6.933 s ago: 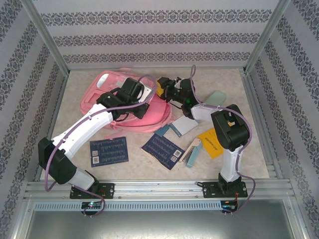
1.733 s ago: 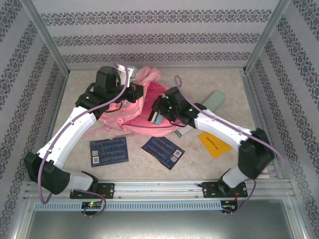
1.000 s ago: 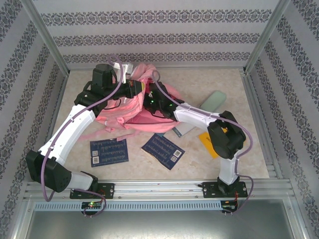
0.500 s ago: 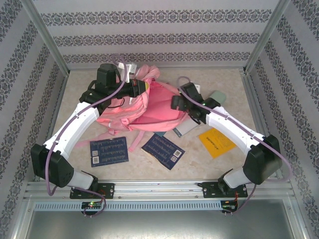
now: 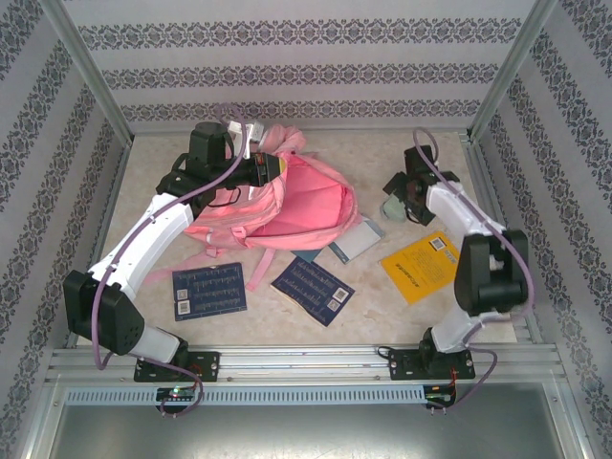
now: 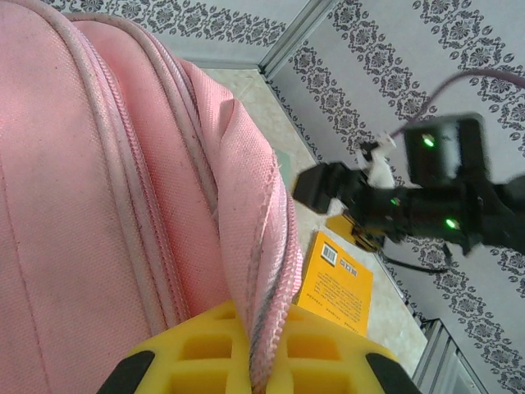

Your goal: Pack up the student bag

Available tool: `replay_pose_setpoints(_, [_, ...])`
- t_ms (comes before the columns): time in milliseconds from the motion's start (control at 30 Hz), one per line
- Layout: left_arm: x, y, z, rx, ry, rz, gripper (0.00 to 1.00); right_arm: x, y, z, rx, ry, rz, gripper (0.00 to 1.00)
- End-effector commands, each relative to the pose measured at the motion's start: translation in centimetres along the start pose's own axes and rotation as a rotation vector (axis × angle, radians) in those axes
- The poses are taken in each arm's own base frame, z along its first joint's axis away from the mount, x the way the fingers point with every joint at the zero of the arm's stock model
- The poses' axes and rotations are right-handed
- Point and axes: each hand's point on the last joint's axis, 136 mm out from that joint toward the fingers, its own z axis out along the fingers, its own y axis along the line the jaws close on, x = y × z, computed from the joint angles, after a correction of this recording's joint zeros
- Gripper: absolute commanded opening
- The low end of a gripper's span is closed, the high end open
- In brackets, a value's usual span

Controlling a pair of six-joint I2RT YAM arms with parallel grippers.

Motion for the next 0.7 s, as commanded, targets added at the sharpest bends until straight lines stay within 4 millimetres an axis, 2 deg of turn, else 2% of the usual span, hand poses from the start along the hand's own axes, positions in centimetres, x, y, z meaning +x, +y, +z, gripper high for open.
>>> replay_pose_setpoints(0, [-2.5, -1.4, -0.5, 0.048, -0.092, 0.048, 0.0, -0.4, 0.1, 1.8, 0.097, 0.052, 0.063, 0.98])
replay_pose_setpoints(167, [-2.4, -1.4, -0.4, 0.053, -0.088, 0.043, 0.0, -1.8, 1.1, 4.0, 0.126, 0.03, 0.072, 0.98])
replay_pose_setpoints(300, [-2.4, -1.6, -0.4, 0.06, -0.085, 0.041, 0.0, -2.3, 0.7, 5.3, 0.182, 0.043, 0.077, 0.98])
replay_pose_setpoints(433, [-2.5, -1.6, -0.5, 0.059, -0.085, 0.042, 0.0, -2.6, -0.2, 5.5, 0.244, 0.032, 0.071, 0.98])
replay_pose_setpoints(667, [-2.4, -1.7, -0.4, 0.063, -0.082, 0.04, 0.0, -2.4, -0.6, 6.1, 0.25, 0.041, 0.066, 0.98])
